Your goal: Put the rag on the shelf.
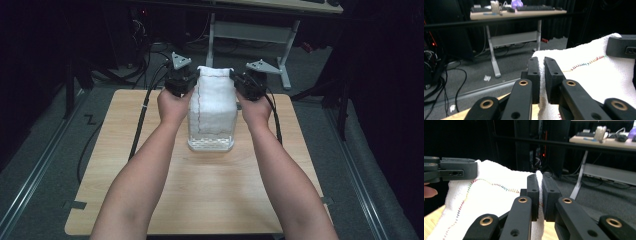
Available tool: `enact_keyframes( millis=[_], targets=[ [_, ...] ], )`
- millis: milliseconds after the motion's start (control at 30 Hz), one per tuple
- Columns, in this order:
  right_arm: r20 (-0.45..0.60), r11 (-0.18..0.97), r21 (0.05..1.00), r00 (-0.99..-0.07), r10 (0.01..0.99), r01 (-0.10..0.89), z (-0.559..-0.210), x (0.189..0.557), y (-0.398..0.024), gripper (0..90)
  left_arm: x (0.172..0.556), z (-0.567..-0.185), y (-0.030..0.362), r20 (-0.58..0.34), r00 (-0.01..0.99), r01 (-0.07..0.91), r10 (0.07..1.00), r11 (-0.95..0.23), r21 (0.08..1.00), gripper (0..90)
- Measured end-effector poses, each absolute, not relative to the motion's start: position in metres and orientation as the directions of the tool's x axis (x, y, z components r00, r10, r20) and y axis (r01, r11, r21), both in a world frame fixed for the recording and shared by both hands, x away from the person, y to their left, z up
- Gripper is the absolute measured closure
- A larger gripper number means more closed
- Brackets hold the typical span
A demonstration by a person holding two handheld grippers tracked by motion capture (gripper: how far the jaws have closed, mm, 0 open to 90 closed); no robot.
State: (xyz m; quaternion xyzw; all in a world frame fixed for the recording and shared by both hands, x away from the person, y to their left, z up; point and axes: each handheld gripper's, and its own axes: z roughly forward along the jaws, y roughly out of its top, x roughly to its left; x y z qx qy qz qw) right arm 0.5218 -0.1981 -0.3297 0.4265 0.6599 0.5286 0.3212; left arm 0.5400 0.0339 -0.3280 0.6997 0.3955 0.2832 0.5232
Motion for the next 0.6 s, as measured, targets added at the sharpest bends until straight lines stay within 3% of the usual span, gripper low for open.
enact_keyframes(
  millis=[167,333,600],
  targets=[
    [0.012,0.109,0.957,-0.412,0.911,0.267,-0.341,0.530,-0.197,85.7,0.549,-0.343,0.030,-0.037,0.530,0.331,0.847,-0.167,0.929,82.3],
    [0.035,0.105,0.945,-0.415,0.909,0.309,-0.352,0.535,-0.200,75.7,0.551,-0.350,0.035,-0.070,0.530,0.344,0.845,-0.139,0.929,61.7],
    [0.030,0.120,0.943,-0.440,0.898,0.310,-0.351,0.529,-0.195,75.5,0.542,-0.348,0.037,-0.097,0.552,0.343,0.828,-0.119,0.932,59.0]
  ],
)
